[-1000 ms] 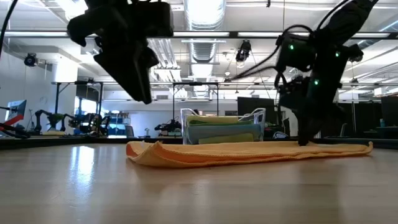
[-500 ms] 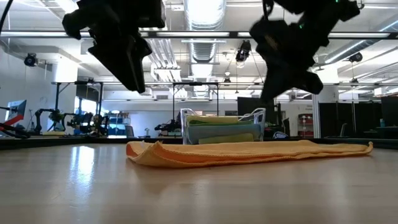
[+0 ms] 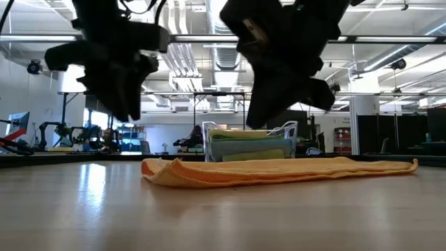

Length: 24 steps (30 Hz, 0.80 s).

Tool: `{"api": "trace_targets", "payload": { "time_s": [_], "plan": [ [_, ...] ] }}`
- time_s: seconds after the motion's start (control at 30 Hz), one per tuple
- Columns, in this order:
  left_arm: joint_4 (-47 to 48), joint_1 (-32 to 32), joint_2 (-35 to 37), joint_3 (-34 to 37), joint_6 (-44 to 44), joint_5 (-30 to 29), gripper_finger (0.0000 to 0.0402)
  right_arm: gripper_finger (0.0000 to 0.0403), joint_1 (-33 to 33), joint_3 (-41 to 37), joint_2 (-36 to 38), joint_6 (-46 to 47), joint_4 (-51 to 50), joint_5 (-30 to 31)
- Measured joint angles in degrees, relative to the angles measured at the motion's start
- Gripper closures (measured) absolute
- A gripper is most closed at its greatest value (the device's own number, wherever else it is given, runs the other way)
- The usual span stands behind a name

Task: Fold microfiber towels
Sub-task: Fold the orange microfiber cloth

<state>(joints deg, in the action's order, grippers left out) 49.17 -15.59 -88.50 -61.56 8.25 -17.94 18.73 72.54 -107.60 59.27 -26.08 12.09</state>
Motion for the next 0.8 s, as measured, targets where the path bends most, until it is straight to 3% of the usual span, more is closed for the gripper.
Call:
{"api": "trace_targets", "payload": {
  "time_s": [0.43, 0.8],
  "plan": [
    [-0.18, -0.66, 8.11, 8.50, 5.61, -0.56, 0.0257, 0.0392, 1.24, 10.70, -11.47, 0.96, -0.20, -0.27],
    [-2.97, -0.66, 12.84, 8.73, 7.95, -0.67, 0.0257, 0.0392, 1.56, 12.52, -15.95, 3.30, -1.93, -5.01]
  ]
}}
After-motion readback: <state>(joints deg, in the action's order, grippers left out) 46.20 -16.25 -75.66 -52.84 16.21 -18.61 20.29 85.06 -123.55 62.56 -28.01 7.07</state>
